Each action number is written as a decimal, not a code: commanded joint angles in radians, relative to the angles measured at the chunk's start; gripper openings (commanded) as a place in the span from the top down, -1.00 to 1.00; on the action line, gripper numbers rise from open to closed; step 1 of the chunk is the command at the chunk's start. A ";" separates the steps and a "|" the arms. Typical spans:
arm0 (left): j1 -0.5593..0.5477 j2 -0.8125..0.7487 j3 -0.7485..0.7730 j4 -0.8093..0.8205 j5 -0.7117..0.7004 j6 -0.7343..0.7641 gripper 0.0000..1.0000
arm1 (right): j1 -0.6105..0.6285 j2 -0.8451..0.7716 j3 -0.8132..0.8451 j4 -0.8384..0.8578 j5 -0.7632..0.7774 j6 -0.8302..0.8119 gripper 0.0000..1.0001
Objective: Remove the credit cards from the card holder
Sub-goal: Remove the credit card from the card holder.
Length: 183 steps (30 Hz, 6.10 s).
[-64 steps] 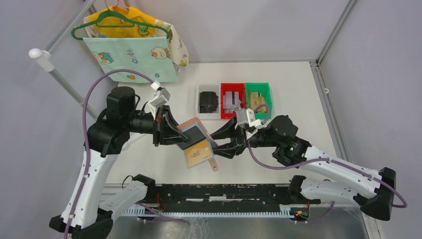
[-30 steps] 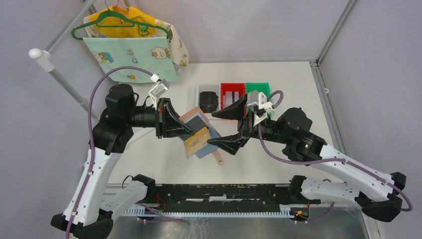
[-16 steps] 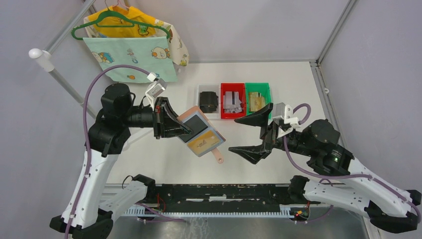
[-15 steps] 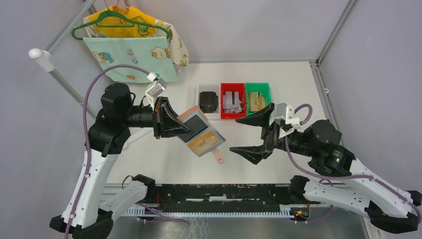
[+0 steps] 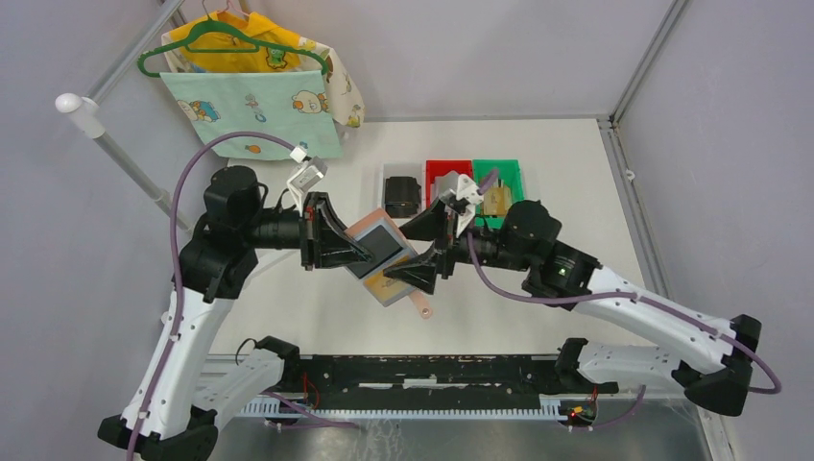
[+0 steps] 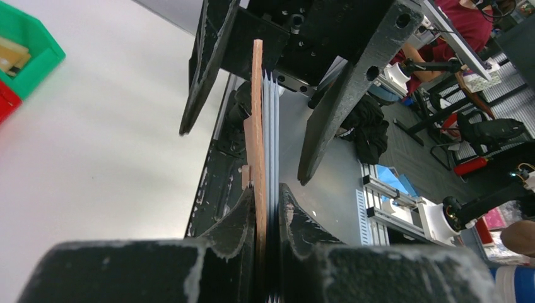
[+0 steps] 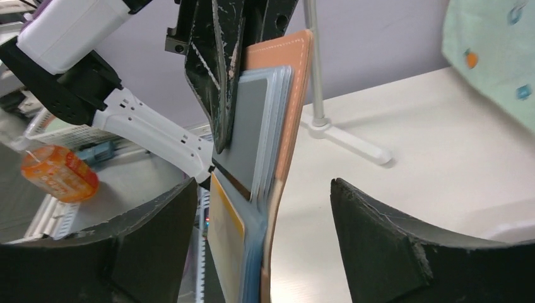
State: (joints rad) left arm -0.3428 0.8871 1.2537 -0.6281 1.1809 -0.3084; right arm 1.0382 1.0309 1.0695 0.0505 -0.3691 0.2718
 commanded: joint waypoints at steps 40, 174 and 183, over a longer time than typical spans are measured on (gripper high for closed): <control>-0.002 0.166 0.011 -0.633 0.089 0.777 0.45 | -0.076 0.284 0.209 -0.279 -0.389 0.041 1.00; 0.006 0.042 0.038 -0.223 0.084 0.256 0.96 | -0.104 0.127 -0.244 0.473 0.061 0.604 0.07; 0.006 0.060 -0.009 -0.219 0.016 0.254 0.78 | -0.066 0.199 -0.238 0.624 0.048 0.680 0.11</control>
State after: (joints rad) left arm -0.3099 0.9504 1.2514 -0.8665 1.0492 -0.0647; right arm 0.9623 1.1809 0.8074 0.5747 -0.4019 0.9237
